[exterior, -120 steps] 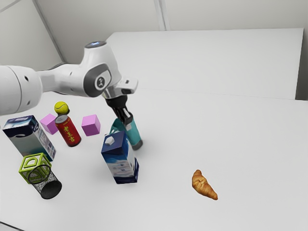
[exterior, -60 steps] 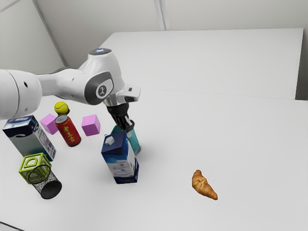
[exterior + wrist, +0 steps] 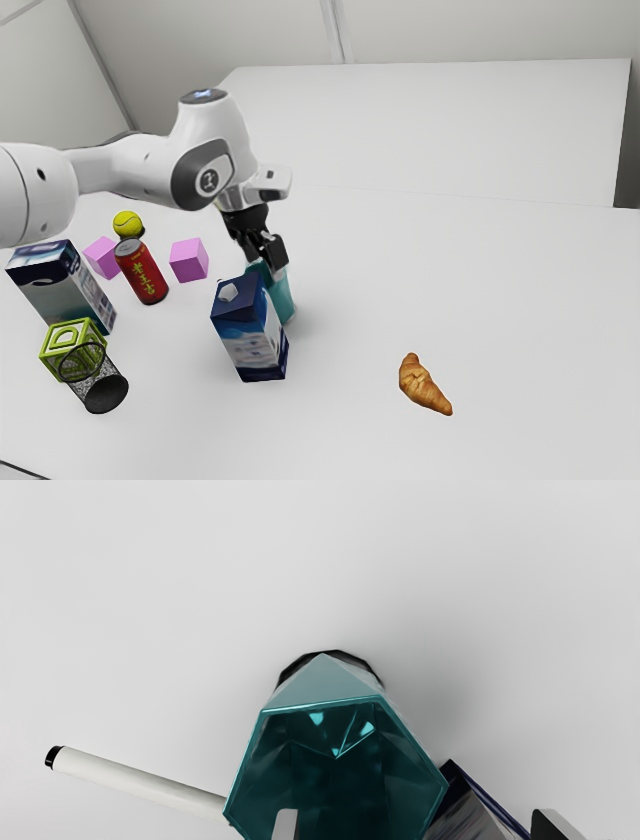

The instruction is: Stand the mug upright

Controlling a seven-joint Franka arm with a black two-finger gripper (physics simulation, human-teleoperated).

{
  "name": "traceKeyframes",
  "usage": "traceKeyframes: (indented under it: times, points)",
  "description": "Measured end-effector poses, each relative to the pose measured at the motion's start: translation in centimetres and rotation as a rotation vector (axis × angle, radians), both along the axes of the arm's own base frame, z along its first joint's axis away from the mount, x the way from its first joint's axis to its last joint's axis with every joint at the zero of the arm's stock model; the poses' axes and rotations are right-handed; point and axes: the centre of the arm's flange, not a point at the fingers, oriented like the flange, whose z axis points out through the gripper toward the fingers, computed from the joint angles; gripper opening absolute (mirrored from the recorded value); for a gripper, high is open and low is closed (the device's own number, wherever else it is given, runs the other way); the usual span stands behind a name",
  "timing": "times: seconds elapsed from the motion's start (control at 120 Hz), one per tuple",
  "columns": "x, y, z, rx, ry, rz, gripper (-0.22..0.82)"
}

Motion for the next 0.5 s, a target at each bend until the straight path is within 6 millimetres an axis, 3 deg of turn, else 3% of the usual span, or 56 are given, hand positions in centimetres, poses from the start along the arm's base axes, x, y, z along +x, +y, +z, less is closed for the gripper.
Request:
traceKeyframes:
  times: [0.167,0.342,0.417,0.5]
  points:
    - [0.2,-1.5,4.8,-0.004,-0.047,0.022,0.56]
    - [1.8,-2.6,12.4,-0.019,-0.109,0.102,0.58]
    - [2.0,-2.5,16.1,-0.013,-0.128,0.128,0.59]
    - [2.1,-1.9,18.7,-0.005,-0.131,0.153,0.59]
